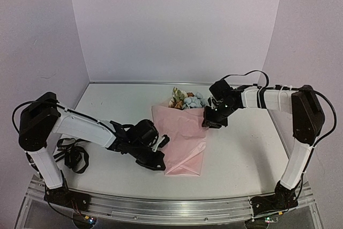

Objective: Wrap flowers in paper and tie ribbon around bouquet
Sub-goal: Press the fold line of the folded wrapping paper.

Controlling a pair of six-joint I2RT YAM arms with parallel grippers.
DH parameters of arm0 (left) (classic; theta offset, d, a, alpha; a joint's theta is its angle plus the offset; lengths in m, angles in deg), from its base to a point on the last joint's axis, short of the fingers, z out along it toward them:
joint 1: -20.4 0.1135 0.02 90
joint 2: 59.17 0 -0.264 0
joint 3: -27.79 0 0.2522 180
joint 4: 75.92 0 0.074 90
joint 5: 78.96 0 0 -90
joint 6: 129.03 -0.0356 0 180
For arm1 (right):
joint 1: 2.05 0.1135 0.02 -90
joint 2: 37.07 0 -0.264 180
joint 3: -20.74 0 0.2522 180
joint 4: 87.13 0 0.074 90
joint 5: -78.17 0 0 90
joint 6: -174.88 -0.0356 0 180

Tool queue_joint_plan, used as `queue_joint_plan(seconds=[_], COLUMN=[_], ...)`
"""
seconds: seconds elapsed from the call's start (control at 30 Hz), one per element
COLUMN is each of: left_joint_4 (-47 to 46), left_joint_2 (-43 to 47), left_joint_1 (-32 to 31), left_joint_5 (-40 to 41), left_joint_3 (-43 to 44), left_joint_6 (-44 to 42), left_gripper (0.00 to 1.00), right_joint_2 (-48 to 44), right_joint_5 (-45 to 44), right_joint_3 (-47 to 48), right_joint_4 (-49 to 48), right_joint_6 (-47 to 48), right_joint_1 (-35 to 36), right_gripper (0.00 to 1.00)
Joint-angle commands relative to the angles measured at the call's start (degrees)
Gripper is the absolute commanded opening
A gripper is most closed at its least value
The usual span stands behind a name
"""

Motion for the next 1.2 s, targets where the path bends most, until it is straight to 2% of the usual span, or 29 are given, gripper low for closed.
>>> queue_joint_plan(seconds=[0.0, 0.1, 0.33, 0.43, 0.7, 0.83, 1.17], left_joint_4=[1.0, -0.7, -1.6, -1.9, -2.7, -3.0, -3.8], left_joint_2=[-0.4, -3.1, -5.7, -6.7, -7.9, -8.2, -8.8], left_joint_1=[-0.2, -0.2, -0.5, -0.9, -1.5, -1.5, -1.5], left_joint_5=[1.1, -0.3, -2.6, -3.2, -3.7, -3.8, -4.0], left_joint_3=[3.9, 4.9, 7.3, 7.7, 7.6, 7.6, 7.2], left_joint_6=[-2.3, -2.6, -3.1, -3.0, -2.6, -2.4, -2.3], left_gripper=[0.02, 0.01, 0.01, 0.0, 0.0, 0.0, 0.0], right_joint_2=[-2.0, -5.5, -16.0, -17.4, -9.7, -4.9, -2.2], right_joint_5=[0.8, 1.1, 0.7, 2.3, 8.8, 11.2, 10.8], right_joint_3=[1.3, 0.5, -7.3, -8.1, -7.3, -8.1, -12.7], right_joint_4=[4.2, 7.8, 9.5, 9.1, 0.3, -6.4, -16.2], right_joint_6=[-0.1, -0.8, -4.0, -4.5, -10.4, -15.2, -22.4], right_joint_1=[-0.2, -0.2, 1.5, 3.4, 7.9, 8.8, 13.7], right_gripper=[0.3, 0.36, 0.39, 0.39, 0.21, 0.15, 0.12])
